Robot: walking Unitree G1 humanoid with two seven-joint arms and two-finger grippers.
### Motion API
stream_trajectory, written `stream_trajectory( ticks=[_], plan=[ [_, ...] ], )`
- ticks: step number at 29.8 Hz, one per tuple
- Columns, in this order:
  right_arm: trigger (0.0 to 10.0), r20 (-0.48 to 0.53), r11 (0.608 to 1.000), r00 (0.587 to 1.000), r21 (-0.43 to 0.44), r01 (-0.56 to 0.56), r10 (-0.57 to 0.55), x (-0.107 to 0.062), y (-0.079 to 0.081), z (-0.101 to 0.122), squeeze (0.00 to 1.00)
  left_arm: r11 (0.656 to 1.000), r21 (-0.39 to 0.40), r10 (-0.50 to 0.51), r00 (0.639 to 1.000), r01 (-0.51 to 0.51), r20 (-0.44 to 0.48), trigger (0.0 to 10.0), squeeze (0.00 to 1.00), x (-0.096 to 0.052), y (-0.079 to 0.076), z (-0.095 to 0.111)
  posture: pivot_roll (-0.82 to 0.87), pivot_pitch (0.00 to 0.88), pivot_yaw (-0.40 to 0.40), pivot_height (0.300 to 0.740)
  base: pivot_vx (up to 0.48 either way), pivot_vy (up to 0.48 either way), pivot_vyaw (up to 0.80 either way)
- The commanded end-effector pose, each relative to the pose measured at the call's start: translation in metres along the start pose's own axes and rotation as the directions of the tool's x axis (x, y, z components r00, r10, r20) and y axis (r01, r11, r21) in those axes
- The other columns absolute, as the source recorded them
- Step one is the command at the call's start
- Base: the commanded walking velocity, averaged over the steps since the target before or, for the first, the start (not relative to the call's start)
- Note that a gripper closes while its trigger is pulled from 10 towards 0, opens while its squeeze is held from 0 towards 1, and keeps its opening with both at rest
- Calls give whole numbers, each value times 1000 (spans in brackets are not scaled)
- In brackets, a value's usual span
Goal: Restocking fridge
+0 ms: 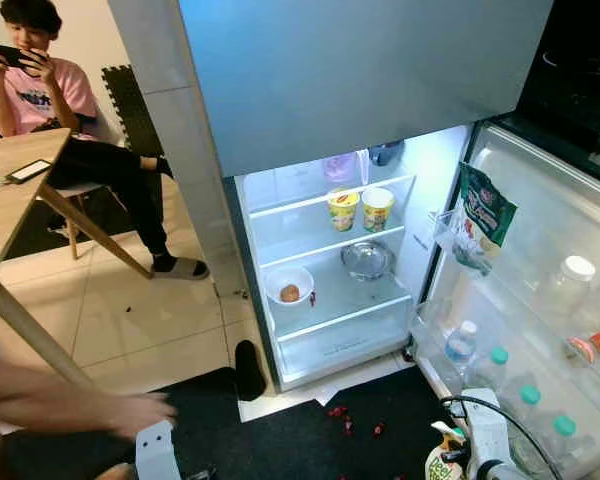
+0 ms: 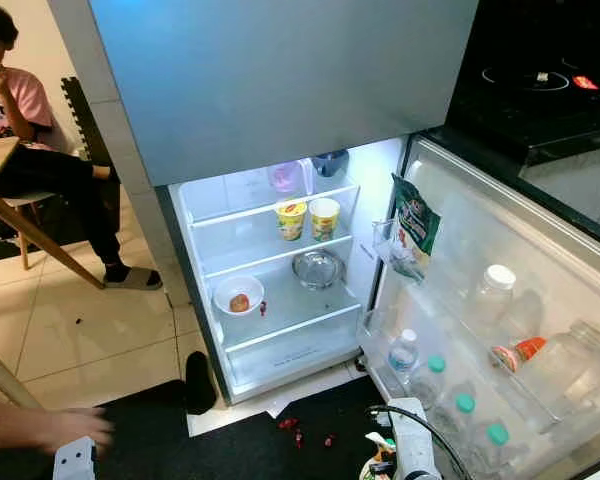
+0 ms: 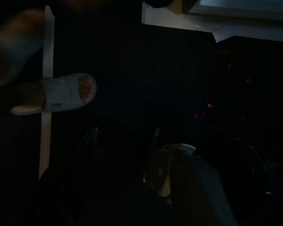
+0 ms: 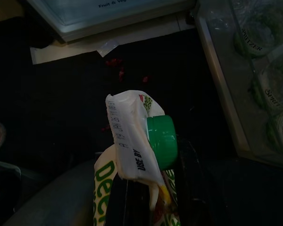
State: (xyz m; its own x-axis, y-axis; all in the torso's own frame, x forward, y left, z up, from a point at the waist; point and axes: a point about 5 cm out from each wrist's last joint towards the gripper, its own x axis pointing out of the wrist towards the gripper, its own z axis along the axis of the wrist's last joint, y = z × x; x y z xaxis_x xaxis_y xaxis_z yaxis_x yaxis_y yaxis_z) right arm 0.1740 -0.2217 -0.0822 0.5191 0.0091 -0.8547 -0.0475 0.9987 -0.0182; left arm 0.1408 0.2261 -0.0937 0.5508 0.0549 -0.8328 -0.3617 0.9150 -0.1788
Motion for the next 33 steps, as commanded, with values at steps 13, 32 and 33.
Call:
stream_trajectory(
  ticks=[13, 32, 33],
  plan=[
    [10000, -2, 1000, 1000, -6, -5, 5, 0, -1, 1, 0, 1000, 5, 3, 1000, -3, -26, 10000, 0, -1, 0, -7, -37, 0, 32, 740, -344, 0, 0],
    [10000, -8, 1000, 1000, -8, -8, 8, 0, 0, -1, 0, 1000, 8, 3, 1000, -3, -31, 10000, 0, -1, 0, -8, -39, 0, 31, 740, -398, 0, 0],
    [10000, -8, 1000, 1000, -8, -8, 8, 0, 0, -1, 0, 1000, 8, 3, 1000, -3, -31, 10000, 0, -1, 0, -8, -39, 0, 31, 740, -409, 0, 0]
  ],
)
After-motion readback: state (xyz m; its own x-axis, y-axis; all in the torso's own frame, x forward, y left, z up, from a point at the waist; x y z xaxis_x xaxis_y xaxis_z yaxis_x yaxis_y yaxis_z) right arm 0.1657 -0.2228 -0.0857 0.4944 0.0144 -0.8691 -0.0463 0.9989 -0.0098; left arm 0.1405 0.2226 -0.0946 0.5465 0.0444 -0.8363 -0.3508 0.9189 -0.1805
